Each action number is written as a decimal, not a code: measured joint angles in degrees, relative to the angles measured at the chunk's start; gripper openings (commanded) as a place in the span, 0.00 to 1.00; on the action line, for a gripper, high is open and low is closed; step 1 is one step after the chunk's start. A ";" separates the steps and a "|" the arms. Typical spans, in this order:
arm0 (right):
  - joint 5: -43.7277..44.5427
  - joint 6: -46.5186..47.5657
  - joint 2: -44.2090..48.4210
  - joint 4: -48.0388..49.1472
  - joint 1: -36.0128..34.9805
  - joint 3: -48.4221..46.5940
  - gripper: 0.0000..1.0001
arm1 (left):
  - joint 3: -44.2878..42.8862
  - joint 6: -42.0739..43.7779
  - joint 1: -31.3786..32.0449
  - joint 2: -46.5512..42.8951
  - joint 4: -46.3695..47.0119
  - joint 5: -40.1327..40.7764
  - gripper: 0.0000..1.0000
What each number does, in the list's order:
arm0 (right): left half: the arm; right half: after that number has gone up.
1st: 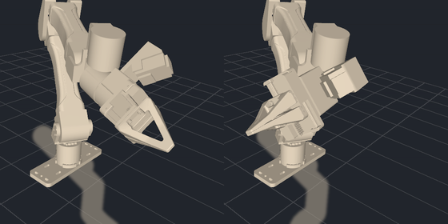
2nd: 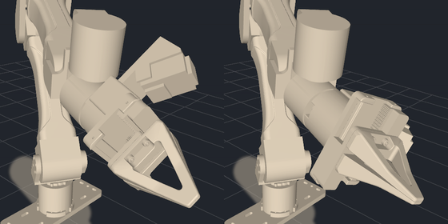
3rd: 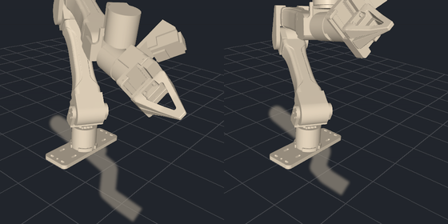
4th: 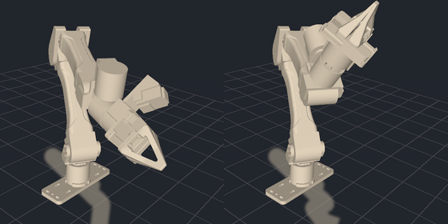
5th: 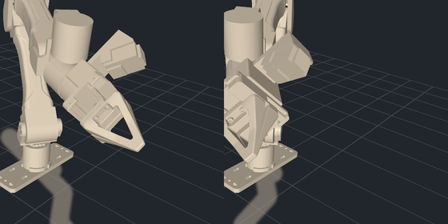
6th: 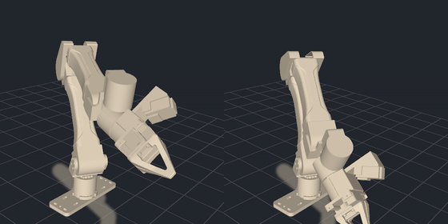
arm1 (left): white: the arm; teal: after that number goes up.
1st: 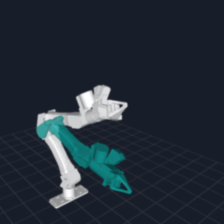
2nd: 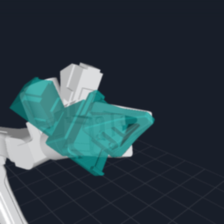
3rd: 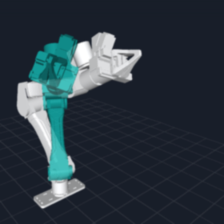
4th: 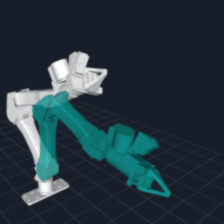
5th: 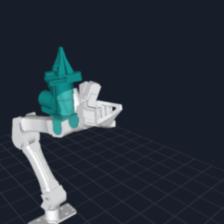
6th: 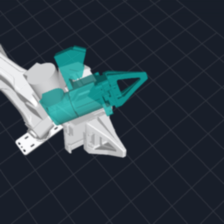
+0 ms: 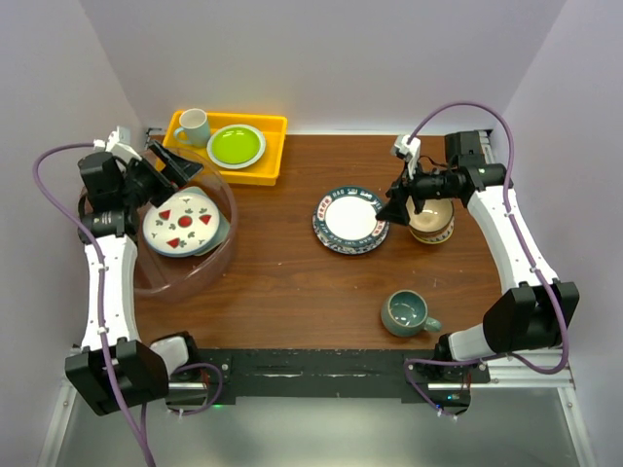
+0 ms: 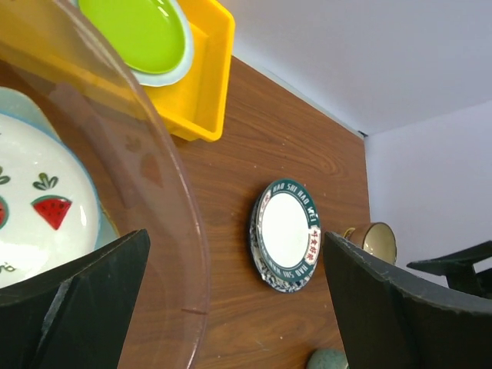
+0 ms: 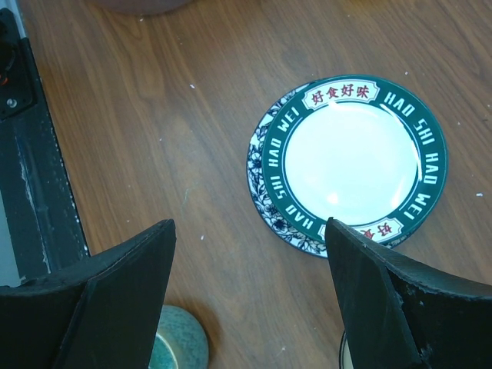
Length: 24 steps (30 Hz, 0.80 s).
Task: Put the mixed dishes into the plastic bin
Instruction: Pick up the plate at the center of the board.
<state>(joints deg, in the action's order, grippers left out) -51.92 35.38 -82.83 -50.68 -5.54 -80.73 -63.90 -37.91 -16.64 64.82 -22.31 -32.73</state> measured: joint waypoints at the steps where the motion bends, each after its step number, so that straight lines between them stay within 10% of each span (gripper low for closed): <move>1: 0.00 0.28 0.00 -0.26 0.00 -0.09 0.82 | 0.00 0.00 0.55 -0.17 0.39 0.02 1.00; 24: 3.17 9.53 0.13 -9.38 0.00 -0.39 0.83 | -0.07 1.49 19.17 -1.20 5.05 6.58 1.00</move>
<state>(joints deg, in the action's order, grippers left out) -48.75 44.91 -82.70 -60.05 -5.54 -81.12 -63.96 -36.42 2.52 63.61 -17.26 -26.15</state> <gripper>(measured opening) 0.831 0.997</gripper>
